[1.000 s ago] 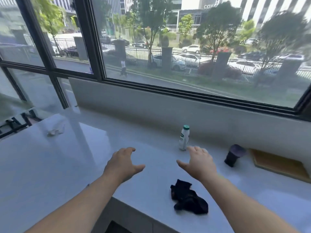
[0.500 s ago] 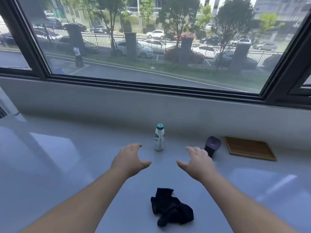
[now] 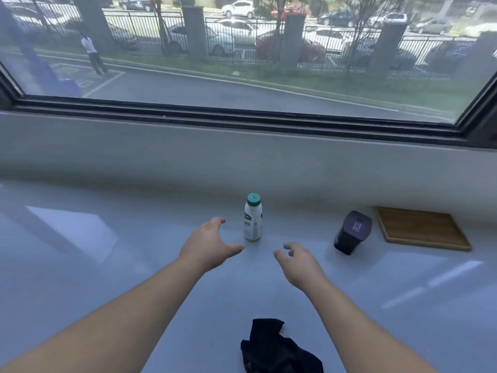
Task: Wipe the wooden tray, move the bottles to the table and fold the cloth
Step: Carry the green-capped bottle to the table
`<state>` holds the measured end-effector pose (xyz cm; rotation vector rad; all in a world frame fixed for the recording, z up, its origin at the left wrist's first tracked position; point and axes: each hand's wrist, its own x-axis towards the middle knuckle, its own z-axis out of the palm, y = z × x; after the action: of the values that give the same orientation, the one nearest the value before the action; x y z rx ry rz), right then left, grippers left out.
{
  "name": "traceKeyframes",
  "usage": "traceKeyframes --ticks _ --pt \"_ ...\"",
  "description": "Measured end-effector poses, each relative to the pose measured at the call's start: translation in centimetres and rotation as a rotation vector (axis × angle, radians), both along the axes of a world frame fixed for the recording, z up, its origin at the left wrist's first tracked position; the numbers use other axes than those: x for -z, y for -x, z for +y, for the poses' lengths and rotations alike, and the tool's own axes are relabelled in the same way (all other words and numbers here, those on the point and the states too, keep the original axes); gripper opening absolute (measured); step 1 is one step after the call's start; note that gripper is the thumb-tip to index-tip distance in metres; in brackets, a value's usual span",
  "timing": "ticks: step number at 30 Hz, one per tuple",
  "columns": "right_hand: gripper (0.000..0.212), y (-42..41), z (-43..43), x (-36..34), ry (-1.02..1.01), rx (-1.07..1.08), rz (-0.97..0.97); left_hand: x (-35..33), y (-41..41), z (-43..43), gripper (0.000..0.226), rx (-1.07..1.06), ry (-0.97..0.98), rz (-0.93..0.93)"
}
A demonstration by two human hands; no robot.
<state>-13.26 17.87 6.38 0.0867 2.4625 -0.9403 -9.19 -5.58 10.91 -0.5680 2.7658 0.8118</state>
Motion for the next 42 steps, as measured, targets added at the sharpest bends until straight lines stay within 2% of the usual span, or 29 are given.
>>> traceKeyframes --ticks 5,9,11,14,18,23,31,36,42 --pt "0.058 5.2 -2.4 3.5 0.152 0.08 -0.159 2.4 5.4 0.6 0.099 -0.029 -0.015 -0.027" --pt "0.038 8.4 -3.8 5.9 0.406 0.334 -0.436 4.5 9.6 1.7 0.1 -0.06 -0.085 -0.019" --pt "0.035 9.4 -4.1 6.9 0.523 0.446 -0.519 5.7 11.0 2.5 0.093 -0.077 -0.132 -0.004" --pt "0.039 10.3 -4.6 8.1 0.628 0.502 -0.565 7.3 12.2 3.5 0.075 -0.118 -0.209 0.033" --pt "0.025 11.3 -5.3 9.2 0.73 0.554 -0.598 8.5 13.2 3.6 0.052 -0.169 -0.181 0.071" --pt "0.017 10.7 -6.3 8.9 0.738 0.546 -0.581 8.1 11.6 2.7 0.049 -0.156 -0.172 0.11" --pt "0.018 3.8 -14.7 3.7 0.725 0.324 -0.597 2.6 1.8 -5.1 0.051 -0.313 -0.163 0.205" --pt "0.037 -5.4 -22.1 0.3 0.696 0.105 -0.621 -1.3 -10.2 -11.2 0.05 -0.456 -0.129 0.271" --pt "0.042 -20.4 -30.0 -3.2 0.634 -0.158 -0.667 -5.0 -28.2 -16.9 0.049 -0.656 -0.071 0.299"
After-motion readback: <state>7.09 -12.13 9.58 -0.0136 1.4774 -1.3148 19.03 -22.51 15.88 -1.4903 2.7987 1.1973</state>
